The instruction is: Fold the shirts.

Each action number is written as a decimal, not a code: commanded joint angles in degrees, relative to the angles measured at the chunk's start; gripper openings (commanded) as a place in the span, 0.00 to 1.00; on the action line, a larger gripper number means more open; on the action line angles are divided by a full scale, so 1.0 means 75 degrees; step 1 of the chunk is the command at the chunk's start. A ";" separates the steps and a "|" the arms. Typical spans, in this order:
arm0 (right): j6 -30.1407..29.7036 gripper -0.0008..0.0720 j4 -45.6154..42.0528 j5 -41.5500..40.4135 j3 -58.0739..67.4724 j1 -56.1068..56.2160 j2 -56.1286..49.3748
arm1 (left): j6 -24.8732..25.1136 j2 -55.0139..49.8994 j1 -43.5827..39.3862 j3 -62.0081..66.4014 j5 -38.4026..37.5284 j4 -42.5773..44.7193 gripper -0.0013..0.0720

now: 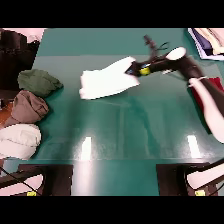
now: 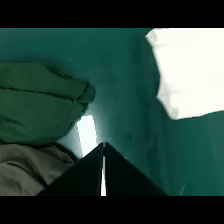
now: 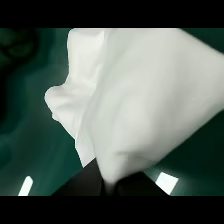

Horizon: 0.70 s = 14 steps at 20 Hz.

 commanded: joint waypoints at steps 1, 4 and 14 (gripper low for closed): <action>0.0501 0.03 -0.2256 0.0766 0.0003 -0.1422 0.1107 | 0.0015 0.0006 0.0006 0.0000 -0.0076 -0.0052 0.05; 0.0510 0.03 -0.2532 0.0746 0.0003 -0.2906 0.1673 | -0.0070 0.0006 0.0006 -0.0003 -0.0163 -0.0472 0.05; 0.0918 0.03 -0.2532 -0.0181 0.0003 -0.6286 0.1845 | -0.0487 0.0006 -0.0003 -0.0003 -0.0146 -0.1682 0.05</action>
